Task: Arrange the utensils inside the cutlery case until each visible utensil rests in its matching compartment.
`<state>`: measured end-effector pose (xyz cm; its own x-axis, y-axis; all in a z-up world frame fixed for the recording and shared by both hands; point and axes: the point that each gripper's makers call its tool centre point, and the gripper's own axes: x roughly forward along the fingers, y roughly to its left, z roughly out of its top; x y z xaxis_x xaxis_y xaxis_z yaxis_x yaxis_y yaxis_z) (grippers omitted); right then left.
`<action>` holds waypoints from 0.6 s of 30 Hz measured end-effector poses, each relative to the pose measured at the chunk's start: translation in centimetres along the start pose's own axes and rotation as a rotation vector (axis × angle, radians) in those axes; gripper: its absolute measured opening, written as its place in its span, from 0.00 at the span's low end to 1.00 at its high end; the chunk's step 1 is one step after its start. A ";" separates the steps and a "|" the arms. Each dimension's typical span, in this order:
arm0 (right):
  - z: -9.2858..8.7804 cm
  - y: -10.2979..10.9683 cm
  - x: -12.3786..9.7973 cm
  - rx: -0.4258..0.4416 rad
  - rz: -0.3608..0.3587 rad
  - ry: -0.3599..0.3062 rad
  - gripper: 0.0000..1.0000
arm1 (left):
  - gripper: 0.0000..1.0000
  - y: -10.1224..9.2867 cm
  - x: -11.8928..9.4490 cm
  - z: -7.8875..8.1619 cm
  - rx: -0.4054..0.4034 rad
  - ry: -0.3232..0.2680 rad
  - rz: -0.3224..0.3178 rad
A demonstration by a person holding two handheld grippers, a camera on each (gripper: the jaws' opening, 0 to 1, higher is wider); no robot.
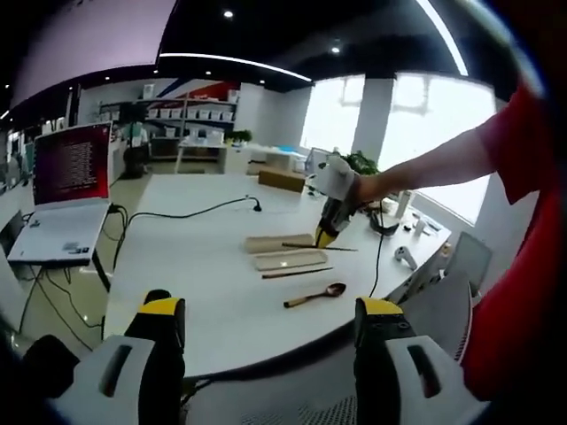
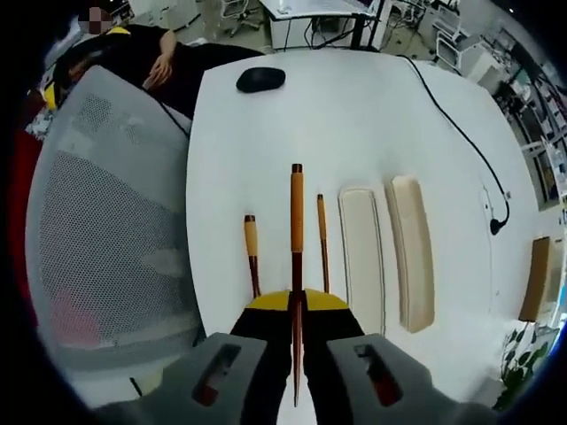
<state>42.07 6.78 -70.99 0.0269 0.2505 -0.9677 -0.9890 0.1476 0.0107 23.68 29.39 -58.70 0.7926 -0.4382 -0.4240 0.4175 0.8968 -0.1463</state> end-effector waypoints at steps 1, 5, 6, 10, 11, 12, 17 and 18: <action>0.1 -0.2 -0.2 0.009 -0.007 -0.005 0.00 | 0.80 0.1 0.2 0.0 0.007 0.009 -0.003; 0.2 -0.6 -1.0 0.023 -0.010 -0.013 0.00 | 0.80 -0.2 0.3 0.3 0.001 0.008 -0.031; 0.2 -0.7 -1.2 0.028 -0.011 -0.012 0.00 | 0.80 -0.5 0.3 0.4 0.008 0.011 -0.041; 0.2 -1.7 -1.8 0.027 -0.031 -0.014 0.00 | 0.81 -1.6 0.0 0.5 0.038 0.009 -0.077; 0.2 -2.0 -1.9 0.027 -0.036 -0.014 0.00 | 0.81 -1.7 0.0 0.5 0.048 0.009 -0.071; 0.3 -2.4 -2.3 0.045 -0.050 -0.029 0.00 | 0.81 -1.6 -0.1 0.5 0.046 0.015 -0.063; 0.5 -2.9 -3.0 0.007 -0.046 -0.030 0.00 | 0.81 -2.7 -0.2 1.5 -0.008 -0.022 -0.052; 0.5 -3.4 -3.1 -0.001 -0.043 -0.029 0.00 | 0.81 -2.7 0.1 1.4 0.027 -0.006 -0.028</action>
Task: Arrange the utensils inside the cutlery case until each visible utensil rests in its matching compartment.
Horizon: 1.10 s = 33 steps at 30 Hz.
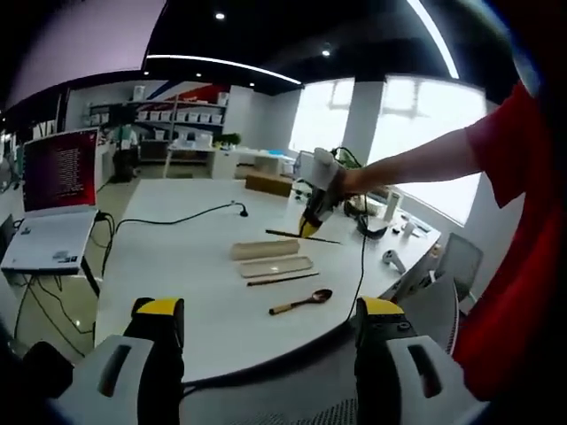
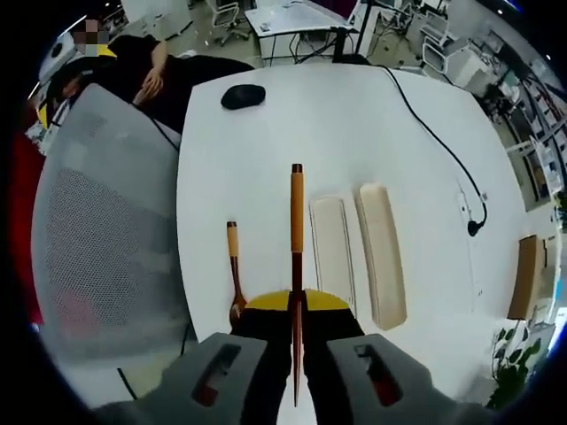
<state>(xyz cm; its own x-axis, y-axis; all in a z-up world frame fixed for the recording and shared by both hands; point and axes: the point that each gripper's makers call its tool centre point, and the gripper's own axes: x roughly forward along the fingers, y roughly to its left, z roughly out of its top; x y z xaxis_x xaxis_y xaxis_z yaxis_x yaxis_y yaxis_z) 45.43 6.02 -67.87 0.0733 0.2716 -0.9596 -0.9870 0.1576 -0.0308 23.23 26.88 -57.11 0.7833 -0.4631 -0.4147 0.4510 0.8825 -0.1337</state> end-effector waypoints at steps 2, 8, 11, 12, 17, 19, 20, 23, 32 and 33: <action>0.2 -1.0 -0.3 -0.029 0.002 0.015 0.00 | 0.81 -0.6 0.1 0.8 0.028 -0.002 0.025; 2.5 -3.3 -1.6 -0.065 -0.007 -0.018 0.00 | 0.82 -2.2 0.5 3.1 -0.006 -0.070 0.045; 2.9 -4.2 -1.7 -0.062 -0.004 -0.021 0.00 | 0.82 -1.9 1.2 2.7 0.008 -0.037 0.059; 2.8 -4.5 -1.7 -0.068 -0.004 -0.010 0.00 | 0.82 -1.9 1.4 2.8 0.009 -0.037 0.050; 2.7 -5.8 -1.9 -0.053 -0.009 -0.010 0.00 | 0.82 -1.9 2.6 2.9 0.049 -0.007 -0.002; 2.6 -6.5 -1.8 -0.052 -0.014 -0.007 0.00 | 0.82 -1.5 3.2 2.8 0.057 0.004 -0.007; 2.6 -6.8 -1.6 -0.046 -0.011 -0.013 0.00 | 0.81 -1.2 3.4 2.7 0.055 0.013 -0.003; 2.5 -7.3 -0.8 -0.024 0.006 -0.015 0.00 | 0.81 -0.7 3.8 3.4 0.024 -0.002 -0.001; 3.1 -8.9 0.7 -0.050 0.014 0.001 0.00 | 0.81 0.2 4.6 2.2 0.020 0.040 0.022; 3.1 -9.2 0.9 -0.056 0.013 0.004 0.00 | 0.81 0.4 4.6 2.2 0.022 0.042 0.030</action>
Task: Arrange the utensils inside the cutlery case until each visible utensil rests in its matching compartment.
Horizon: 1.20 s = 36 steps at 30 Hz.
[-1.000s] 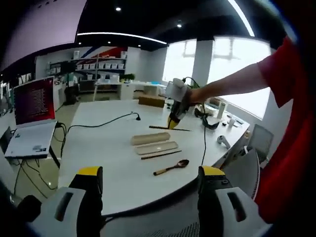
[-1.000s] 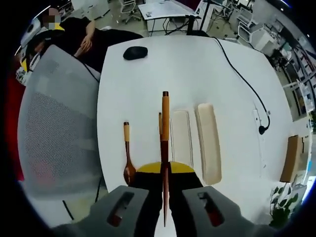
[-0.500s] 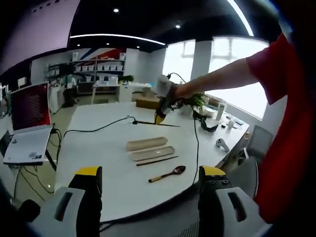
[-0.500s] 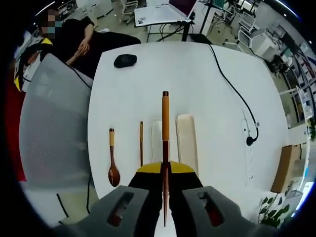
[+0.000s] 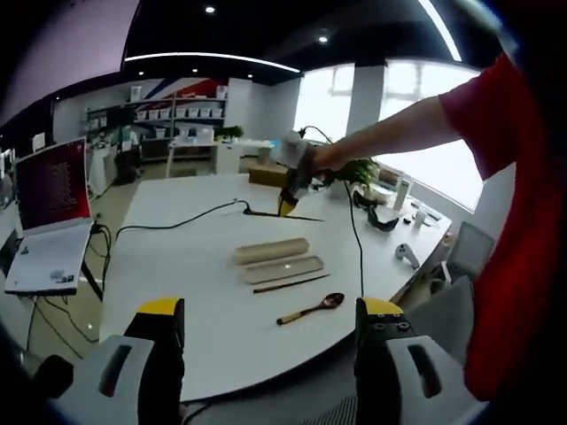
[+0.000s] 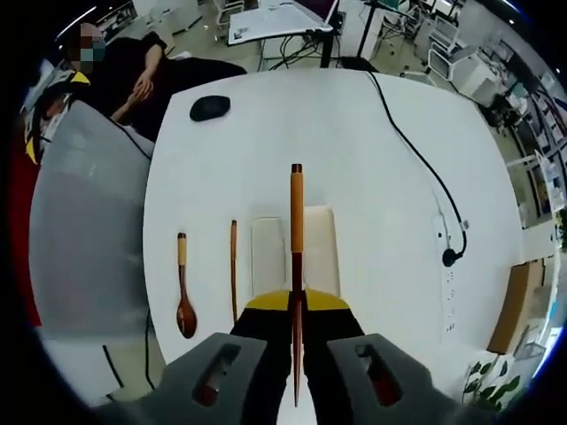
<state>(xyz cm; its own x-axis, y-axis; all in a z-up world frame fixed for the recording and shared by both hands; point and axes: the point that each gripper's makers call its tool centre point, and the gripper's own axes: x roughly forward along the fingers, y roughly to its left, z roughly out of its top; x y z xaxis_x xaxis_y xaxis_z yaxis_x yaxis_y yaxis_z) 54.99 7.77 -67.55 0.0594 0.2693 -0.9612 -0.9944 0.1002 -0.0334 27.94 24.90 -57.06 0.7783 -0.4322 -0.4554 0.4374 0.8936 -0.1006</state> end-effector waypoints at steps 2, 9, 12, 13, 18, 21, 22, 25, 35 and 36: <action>0.1 -0.4 0.3 -0.006 -0.001 -0.001 0.00 | 0.81 0.1 0.0 0.1 -0.006 -0.001 0.004; 0.0 -1.5 2.2 -0.021 -0.016 -0.004 0.00 | 0.81 0.4 0.6 -0.2 -0.034 0.001 0.016; -0.3 -1.7 2.9 -0.042 -0.016 0.006 0.00 | 0.81 0.3 0.9 -0.6 -0.036 0.013 0.020; -0.3 -1.8 3.0 -0.041 -0.014 0.007 0.00 | 0.81 0.4 0.9 -0.6 -0.035 0.015 0.023; -0.5 -3.1 3.8 -0.050 -0.010 0.005 0.00 | 0.81 0.8 0.9 -0.7 -0.050 0.020 0.042; -0.5 -4.5 4.6 -0.044 -0.017 -0.009 0.00 | 0.81 1.2 0.9 -0.8 -0.055 0.024 0.053; -0.4 -4.9 4.9 -0.042 -0.019 -0.019 0.00 | 0.81 1.4 0.9 -1.0 -0.057 0.031 0.060; -0.4 -5.3 6.0 -0.023 -0.011 -0.023 0.00 | 0.81 1.7 0.9 -1.0 -0.064 0.036 0.075; -1.0 -5.2 8.5 -0.029 0.004 -0.006 0.00 | 0.81 2.5 0.9 -1.3 -0.079 0.046 0.097; -1.0 -5.1 8.6 -0.028 0.006 -0.006 0.00 | 0.81 2.5 0.9 -1.3 -0.078 0.044 0.096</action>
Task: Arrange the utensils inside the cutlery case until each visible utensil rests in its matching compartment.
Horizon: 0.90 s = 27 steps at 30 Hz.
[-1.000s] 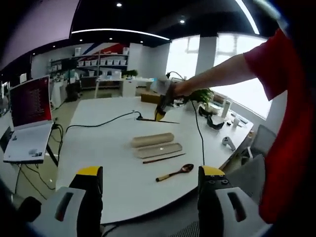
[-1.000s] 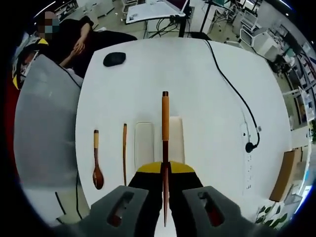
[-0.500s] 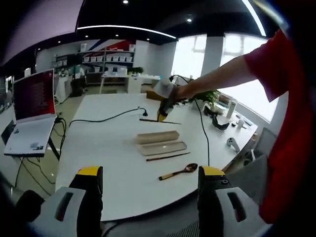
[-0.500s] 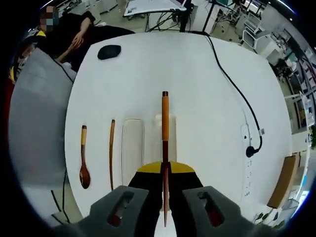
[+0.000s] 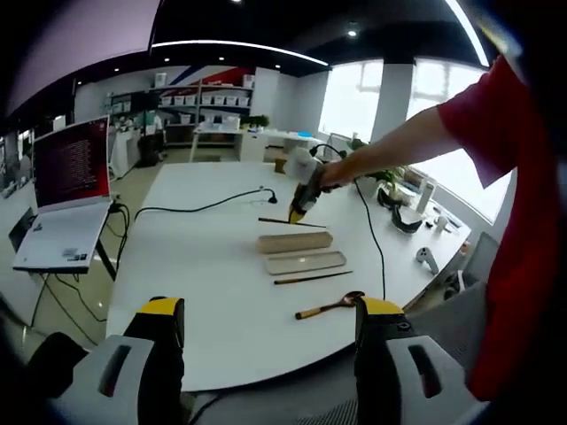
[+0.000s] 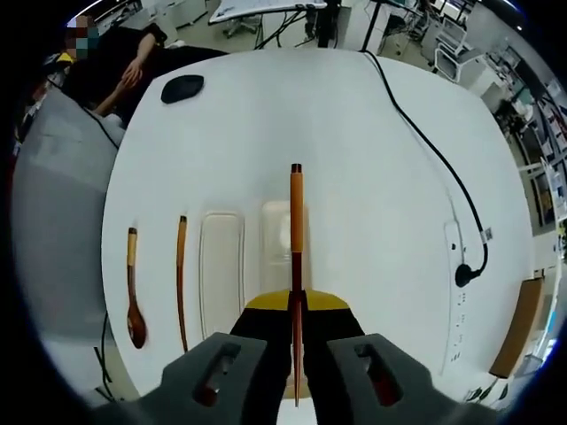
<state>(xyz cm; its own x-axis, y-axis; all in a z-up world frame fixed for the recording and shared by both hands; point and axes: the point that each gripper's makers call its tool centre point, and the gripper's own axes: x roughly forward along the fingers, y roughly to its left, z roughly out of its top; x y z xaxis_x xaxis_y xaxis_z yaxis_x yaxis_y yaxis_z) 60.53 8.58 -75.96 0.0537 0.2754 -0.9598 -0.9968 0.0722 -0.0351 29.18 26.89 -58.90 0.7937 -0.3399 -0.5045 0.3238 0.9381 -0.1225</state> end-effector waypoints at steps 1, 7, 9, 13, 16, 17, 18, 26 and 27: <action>-0.1 0.1 0.1 -0.004 0.001 0.001 0.00 | 0.81 0.0 0.0 0.0 0.002 -0.002 -0.002; -1.0 0.3 0.8 0.011 0.003 0.022 0.00 | 0.81 -0.2 0.1 -0.4 0.009 0.008 -0.001; -1.3 0.4 1.2 0.015 0.003 0.030 0.00 | 0.81 -0.3 0.0 -0.4 0.006 0.006 -0.003; -1.6 0.5 1.8 0.032 0.005 0.026 0.00 | 0.81 0.0 -0.2 -0.7 -0.002 0.009 0.010; -1.8 0.4 2.3 0.027 -0.007 0.022 0.00 | 0.81 0.2 -0.4 -0.9 -0.002 0.015 0.019; -1.9 0.3 2.5 0.009 -0.016 0.020 0.00 | 0.80 0.3 -0.4 -1.0 -0.001 0.020 0.024; -2.0 0.3 2.7 0.017 -0.016 0.023 0.00 | 0.80 0.5 -0.5 -1.1 0.002 0.025 0.032; -2.4 0.5 4.0 0.062 -0.015 0.036 0.00 | 0.80 0.7 -0.9 -1.7 -0.015 0.033 0.049; -2.4 0.5 4.2 0.065 -0.014 0.037 0.00 | 0.80 0.7 -0.9 -1.8 -0.016 0.035 0.050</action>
<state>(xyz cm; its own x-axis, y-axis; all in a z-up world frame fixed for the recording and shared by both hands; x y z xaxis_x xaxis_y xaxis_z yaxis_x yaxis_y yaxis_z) 60.13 7.46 -80.64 0.0643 0.2388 -0.9689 -0.9899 0.1380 -0.0317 27.72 27.96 -60.05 0.7902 -0.2906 -0.5395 0.2758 0.9549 -0.1104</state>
